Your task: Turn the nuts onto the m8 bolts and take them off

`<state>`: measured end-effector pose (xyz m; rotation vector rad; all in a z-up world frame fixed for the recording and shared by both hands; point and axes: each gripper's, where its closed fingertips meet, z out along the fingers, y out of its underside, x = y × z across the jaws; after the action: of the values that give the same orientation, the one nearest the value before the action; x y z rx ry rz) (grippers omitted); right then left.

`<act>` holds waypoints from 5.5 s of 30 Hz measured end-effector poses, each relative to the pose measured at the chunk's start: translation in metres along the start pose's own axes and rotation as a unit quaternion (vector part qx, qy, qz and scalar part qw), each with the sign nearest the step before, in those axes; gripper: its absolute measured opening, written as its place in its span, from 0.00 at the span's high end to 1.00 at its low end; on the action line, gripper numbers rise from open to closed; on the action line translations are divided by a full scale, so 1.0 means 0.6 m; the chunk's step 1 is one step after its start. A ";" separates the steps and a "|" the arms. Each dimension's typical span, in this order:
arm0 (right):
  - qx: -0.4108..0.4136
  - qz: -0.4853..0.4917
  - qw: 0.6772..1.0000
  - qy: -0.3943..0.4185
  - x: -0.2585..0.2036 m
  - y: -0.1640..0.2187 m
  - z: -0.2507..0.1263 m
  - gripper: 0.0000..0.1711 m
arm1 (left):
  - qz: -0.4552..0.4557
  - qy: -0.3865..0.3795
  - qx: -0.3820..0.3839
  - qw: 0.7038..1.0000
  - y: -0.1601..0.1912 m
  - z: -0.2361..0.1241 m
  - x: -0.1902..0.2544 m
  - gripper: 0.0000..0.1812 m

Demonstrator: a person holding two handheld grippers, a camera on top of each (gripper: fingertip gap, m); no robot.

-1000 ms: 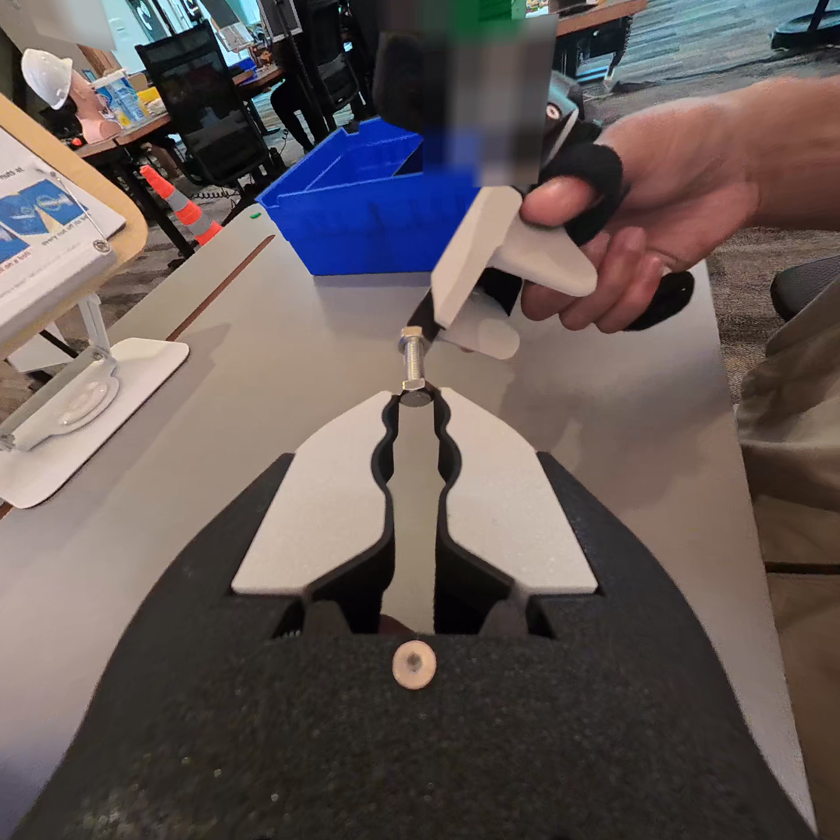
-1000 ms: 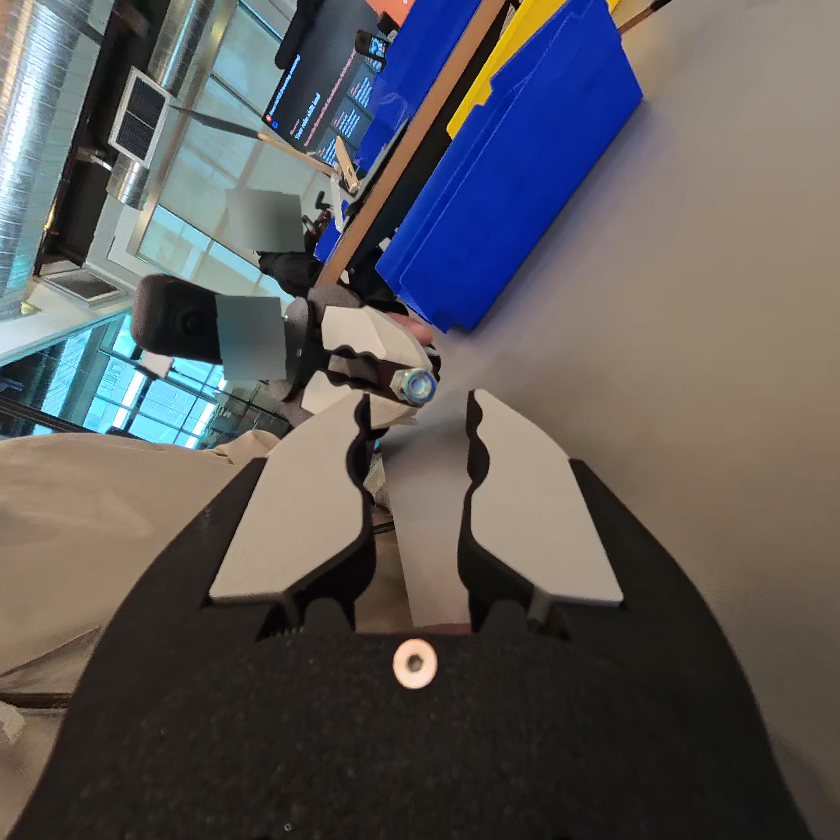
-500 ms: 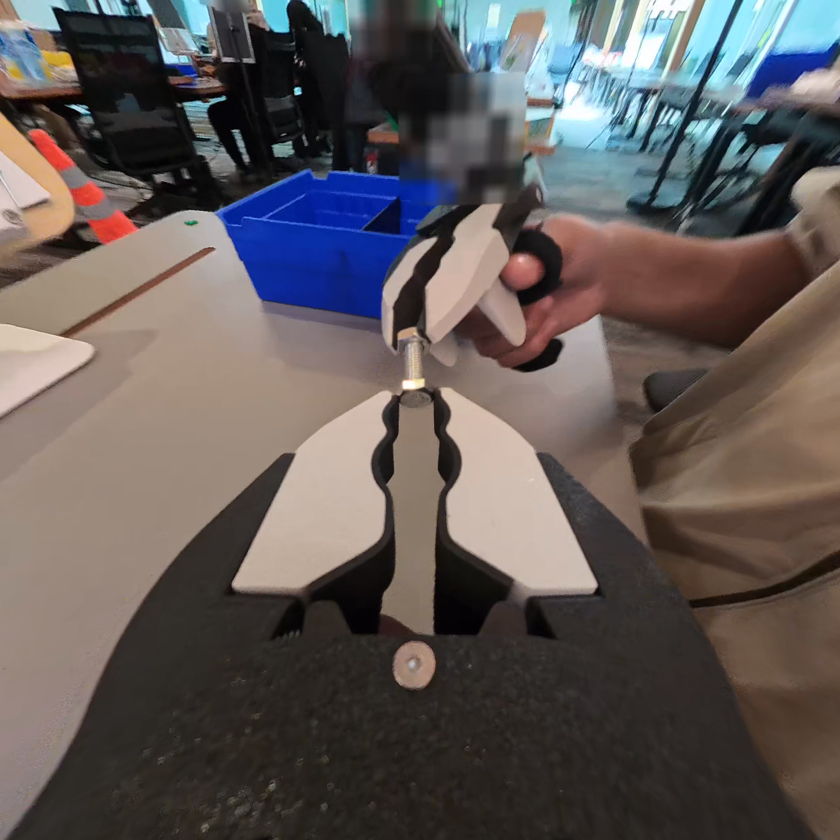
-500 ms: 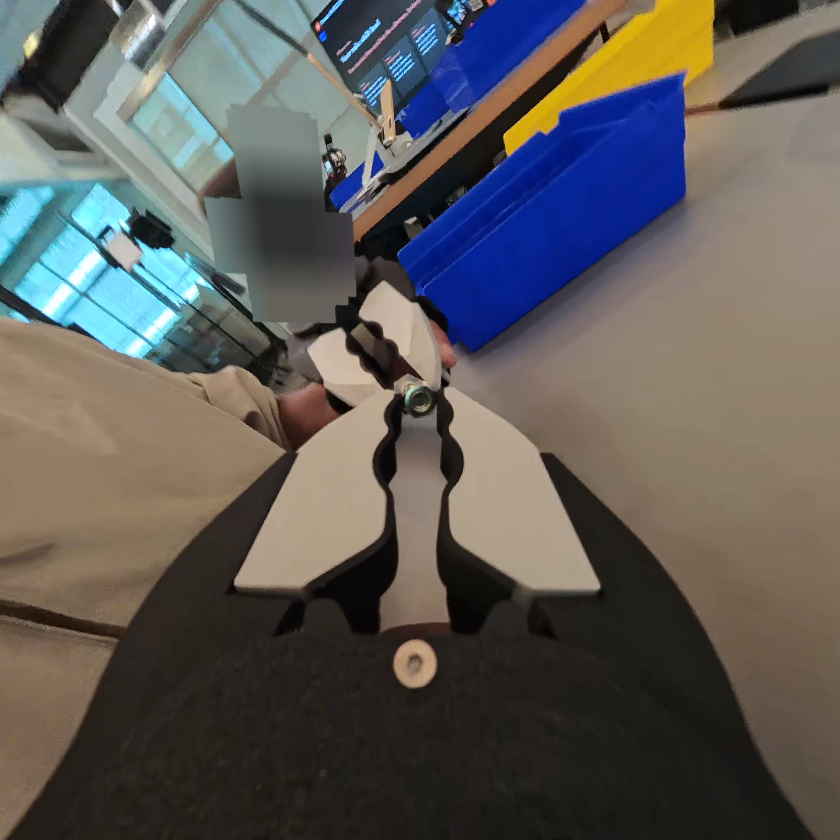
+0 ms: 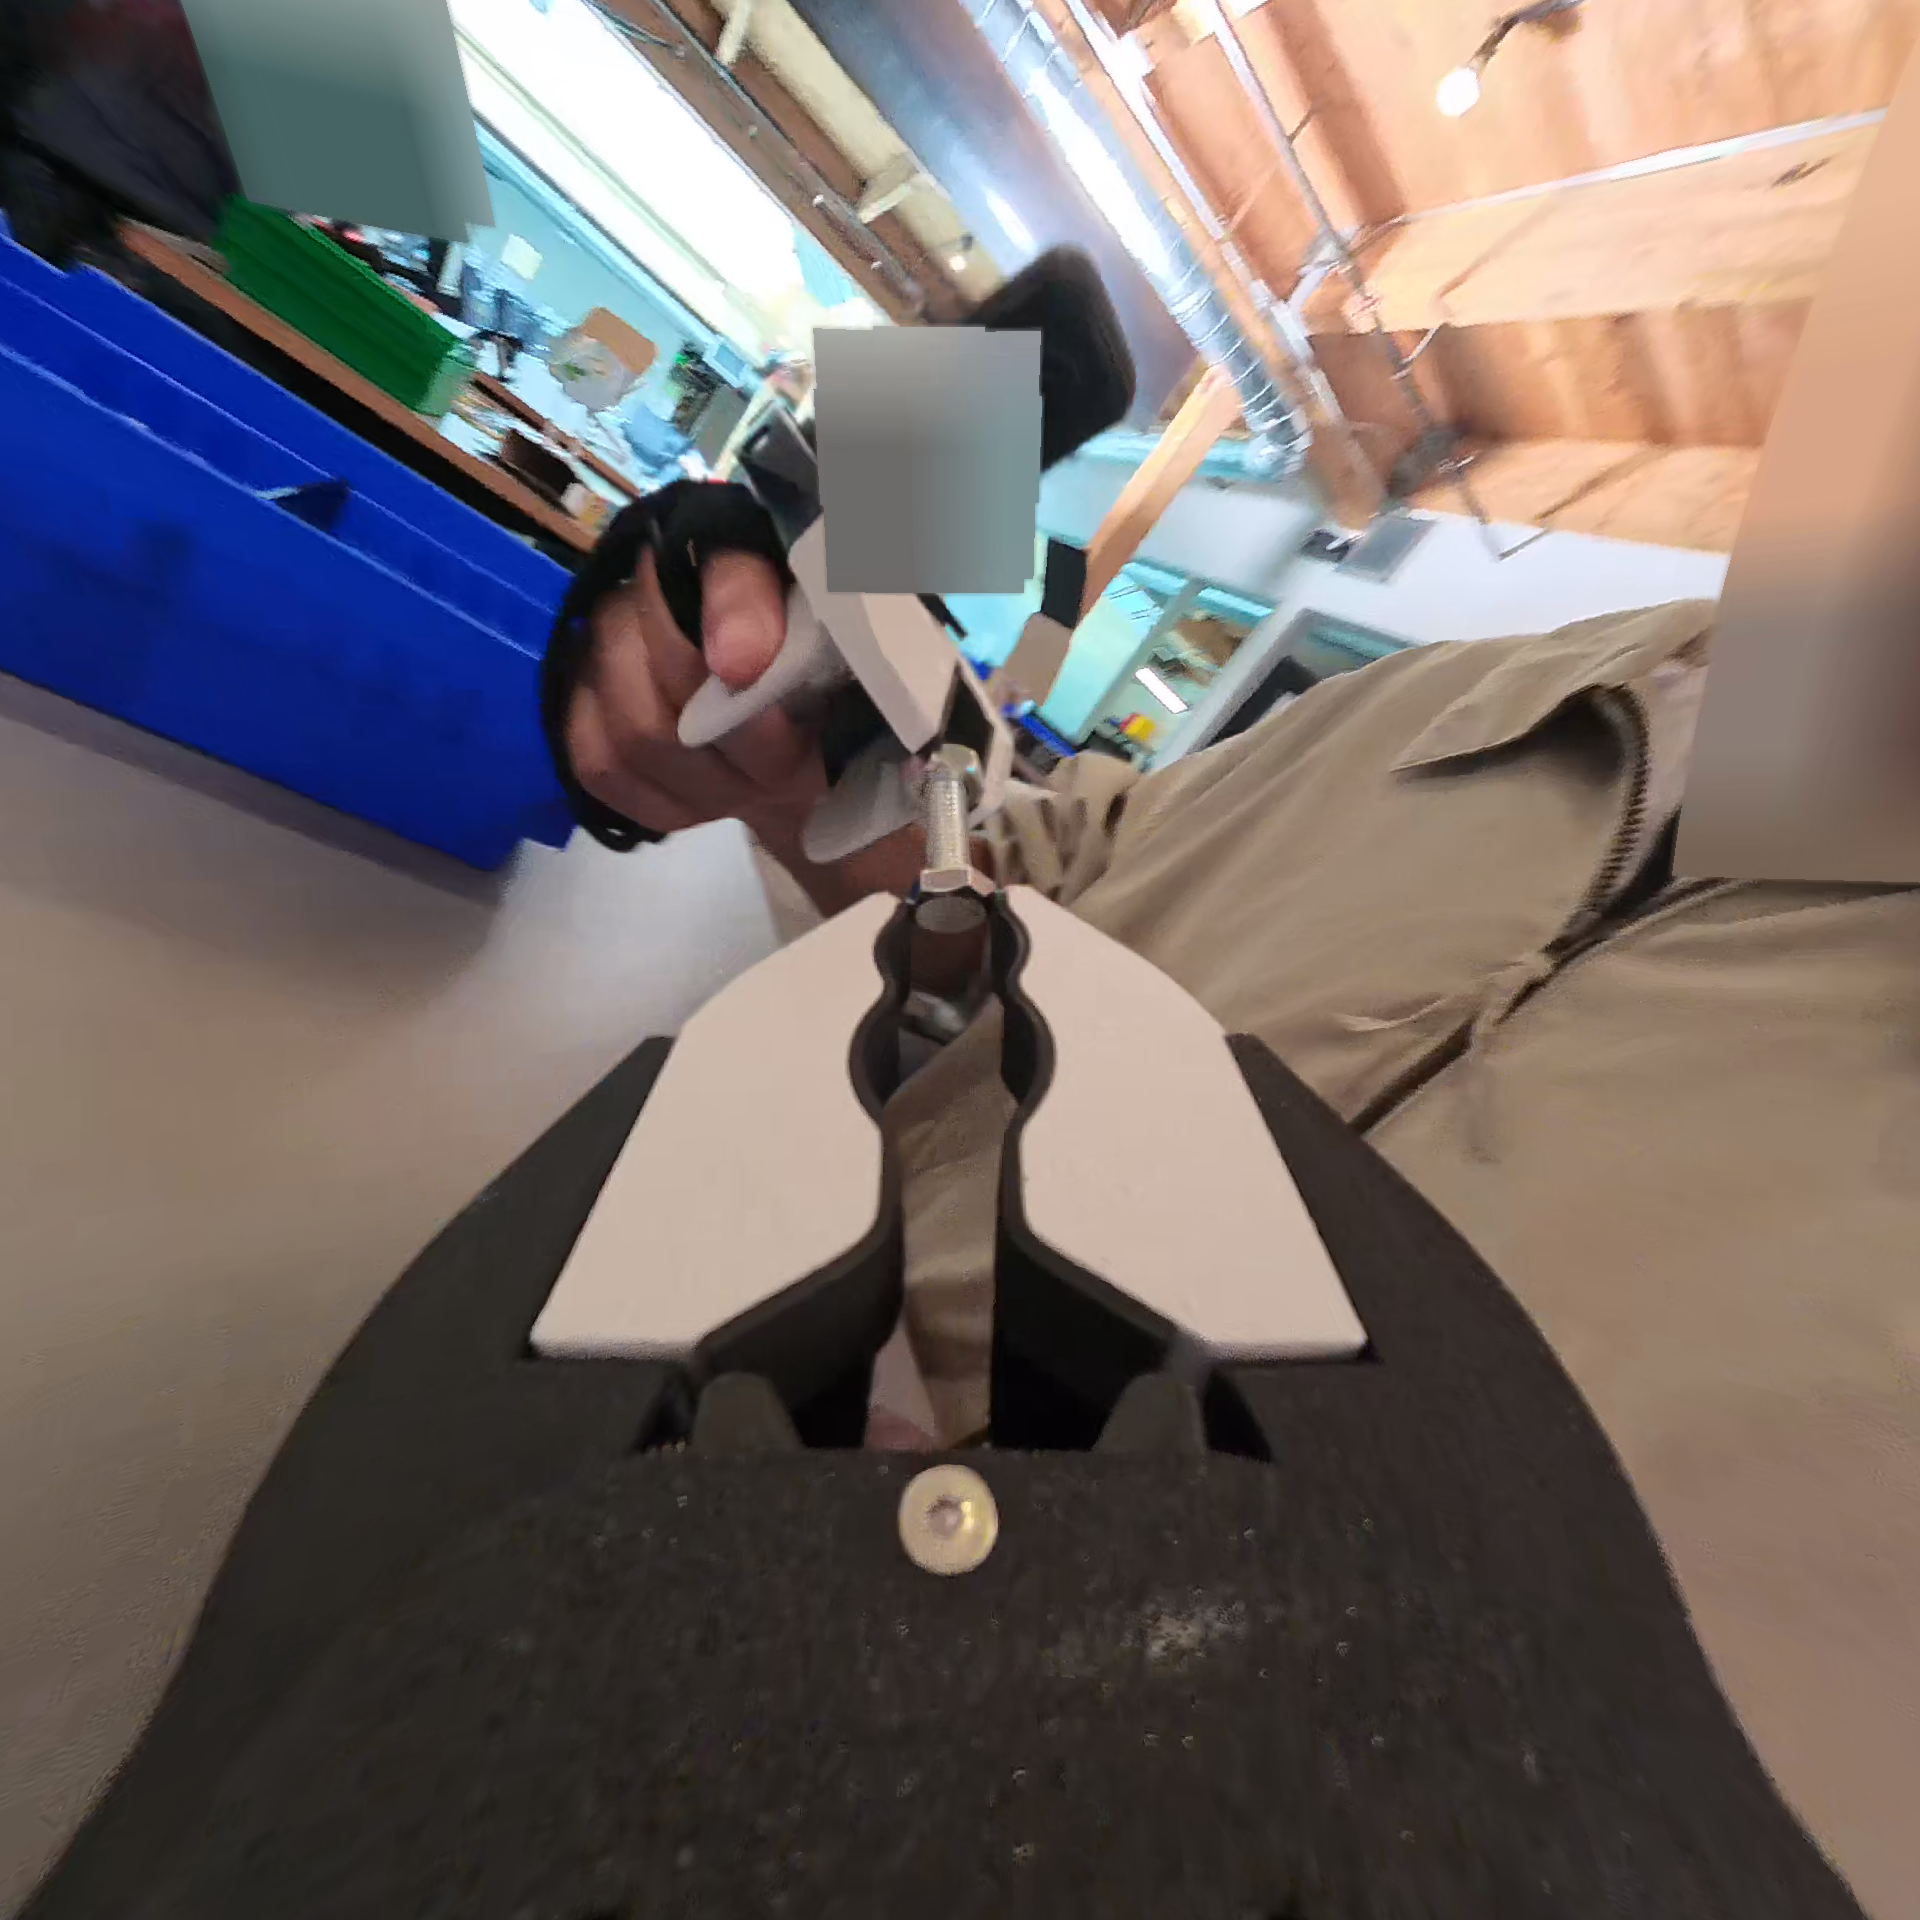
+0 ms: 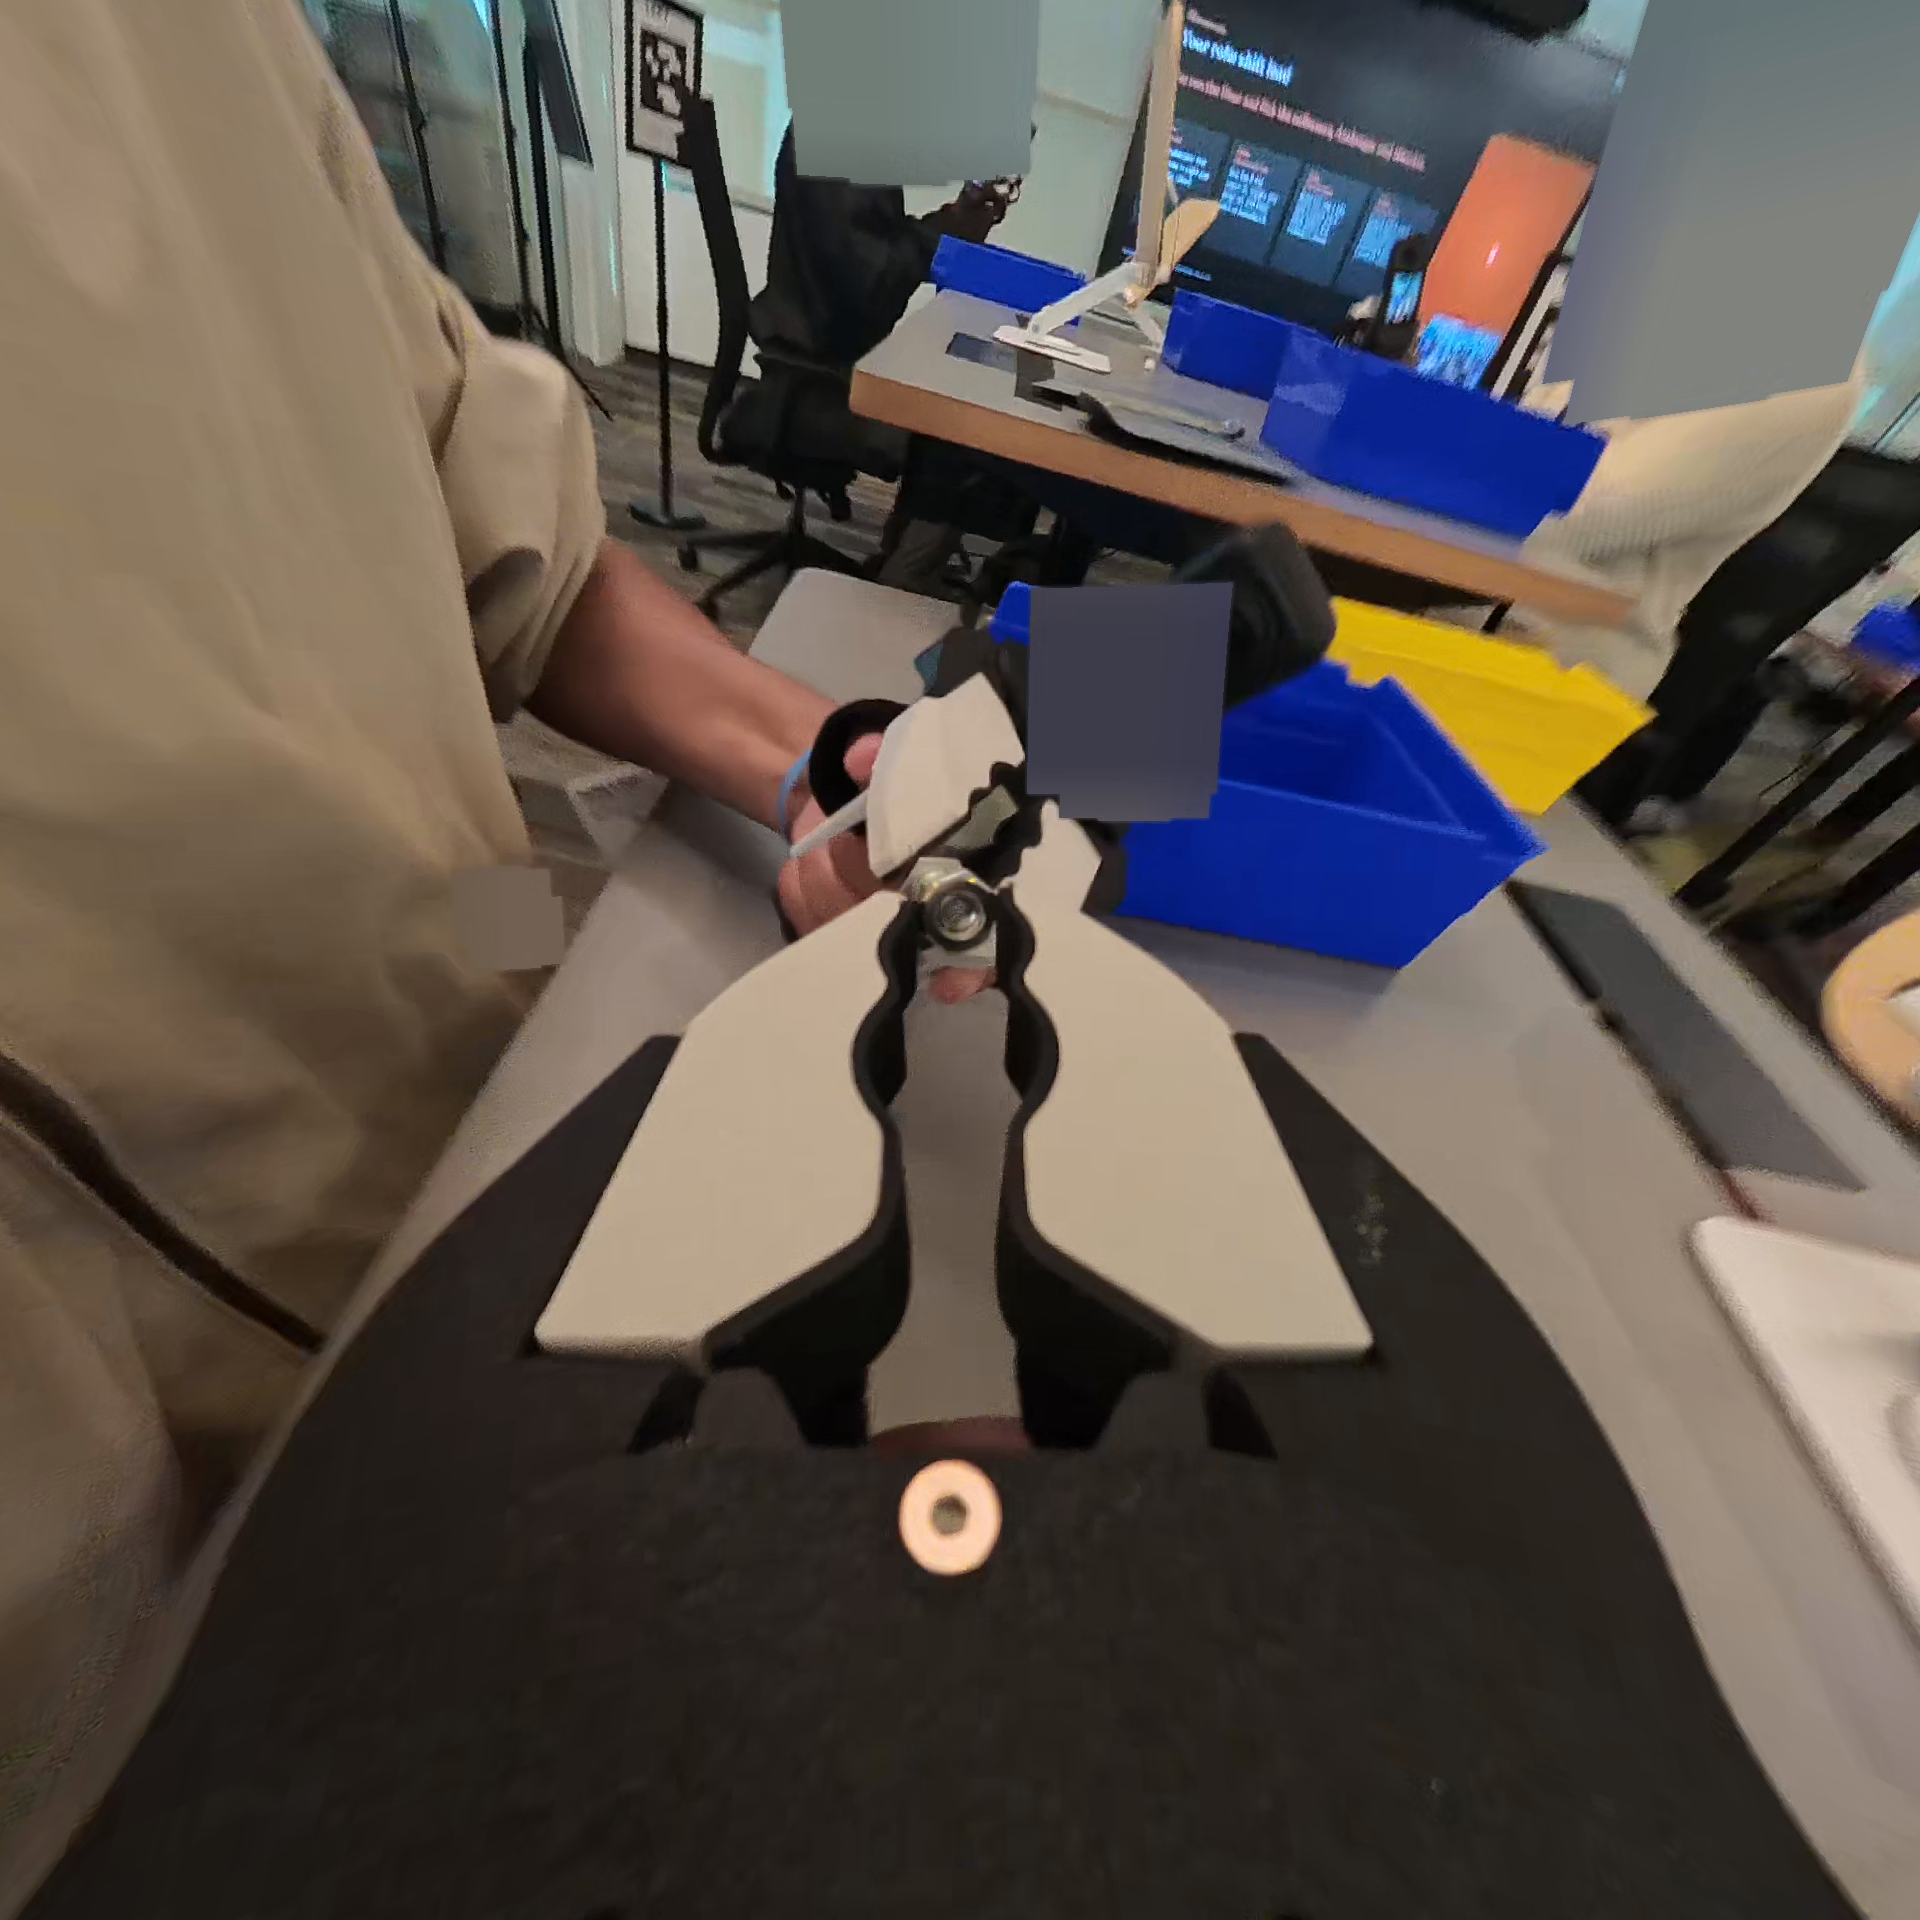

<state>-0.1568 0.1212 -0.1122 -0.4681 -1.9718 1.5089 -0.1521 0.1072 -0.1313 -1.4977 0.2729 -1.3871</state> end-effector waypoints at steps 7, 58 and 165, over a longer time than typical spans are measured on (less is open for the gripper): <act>-0.029 -0.103 0.994 -0.004 -0.008 0.002 -0.002 0.92 | -0.074 0.074 0.014 0.994 0.013 0.004 0.004 0.92; 0.000 0.027 1.000 0.013 -0.035 0.003 0.026 0.91 | 0.060 -0.026 -0.044 0.997 0.031 -0.001 0.019 0.92; -0.035 0.215 0.976 0.002 -0.049 0.054 0.031 0.91 | 0.196 -0.163 -0.088 0.963 0.056 -0.007 -0.012 0.92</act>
<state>-0.1494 0.0992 -0.1534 -0.9784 -2.0120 1.6887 -0.1423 0.0957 -0.1626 -1.6819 0.4650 -0.8062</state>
